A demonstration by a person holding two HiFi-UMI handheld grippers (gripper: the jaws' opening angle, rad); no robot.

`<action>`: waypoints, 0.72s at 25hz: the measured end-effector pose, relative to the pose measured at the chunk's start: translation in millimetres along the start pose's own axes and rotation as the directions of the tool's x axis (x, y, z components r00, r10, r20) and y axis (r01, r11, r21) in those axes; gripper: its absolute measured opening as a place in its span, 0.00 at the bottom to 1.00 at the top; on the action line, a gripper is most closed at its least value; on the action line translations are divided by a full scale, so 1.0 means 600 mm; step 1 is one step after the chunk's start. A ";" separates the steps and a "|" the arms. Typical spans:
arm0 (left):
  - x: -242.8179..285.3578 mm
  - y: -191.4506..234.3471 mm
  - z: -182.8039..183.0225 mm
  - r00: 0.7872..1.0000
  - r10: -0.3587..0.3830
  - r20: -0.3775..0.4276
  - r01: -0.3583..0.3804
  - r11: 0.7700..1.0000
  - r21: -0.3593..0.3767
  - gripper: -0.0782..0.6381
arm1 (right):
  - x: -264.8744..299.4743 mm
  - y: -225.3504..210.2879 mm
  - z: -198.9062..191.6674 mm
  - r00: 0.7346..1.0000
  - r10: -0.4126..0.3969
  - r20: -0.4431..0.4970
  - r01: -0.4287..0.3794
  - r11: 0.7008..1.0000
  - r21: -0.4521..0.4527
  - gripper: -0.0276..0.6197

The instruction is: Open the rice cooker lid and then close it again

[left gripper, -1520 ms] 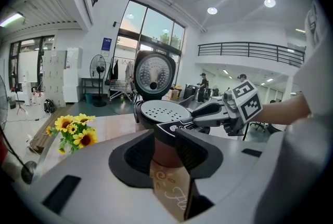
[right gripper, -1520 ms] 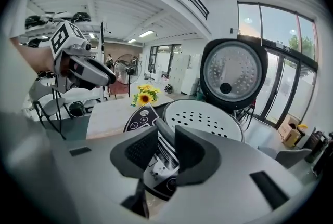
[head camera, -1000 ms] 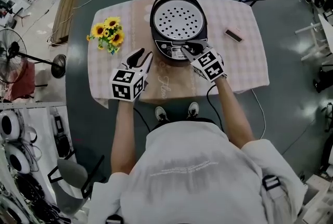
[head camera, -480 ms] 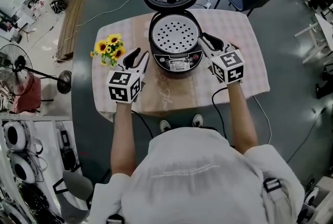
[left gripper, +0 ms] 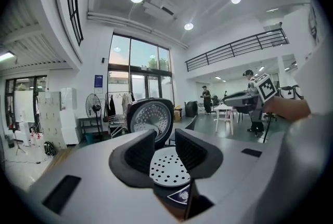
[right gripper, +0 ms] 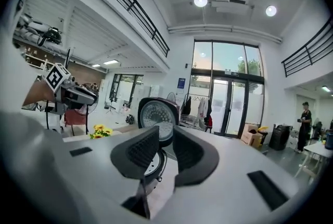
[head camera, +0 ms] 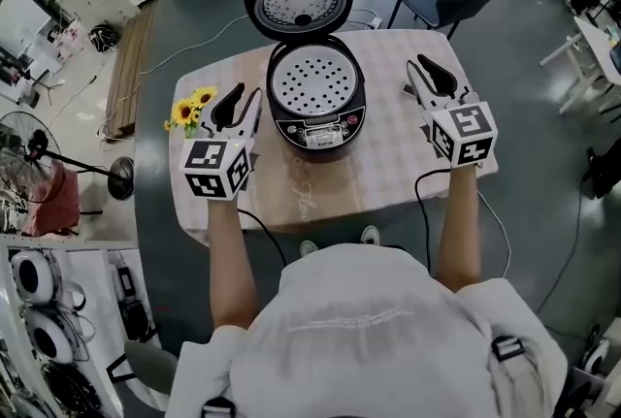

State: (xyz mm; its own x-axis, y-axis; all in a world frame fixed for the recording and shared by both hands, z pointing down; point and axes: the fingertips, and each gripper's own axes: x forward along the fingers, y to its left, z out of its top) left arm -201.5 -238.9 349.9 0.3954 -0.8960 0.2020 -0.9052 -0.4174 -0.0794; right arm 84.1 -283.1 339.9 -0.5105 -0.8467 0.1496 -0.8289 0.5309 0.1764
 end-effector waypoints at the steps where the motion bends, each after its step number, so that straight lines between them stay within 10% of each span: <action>1: -0.002 -0.002 0.004 1.000 0.005 0.007 -0.005 1.000 -0.003 0.30 | -0.008 -0.005 0.005 1.000 -0.011 0.006 0.011 1.000 0.000 0.20; 18: -0.026 -0.006 -0.007 0.997 0.075 0.008 -0.075 0.997 -0.025 0.30 | -0.043 -0.009 -0.006 1.000 -0.013 0.004 0.013 1.000 -0.019 0.20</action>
State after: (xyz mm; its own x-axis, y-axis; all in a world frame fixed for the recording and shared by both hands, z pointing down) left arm -205.0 -222.4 351.1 0.3274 -0.9260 0.1877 -0.9359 -0.3451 -0.0700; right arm 102.6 -263.6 338.7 -0.5003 -0.8538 0.1436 -0.8312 0.5201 0.1965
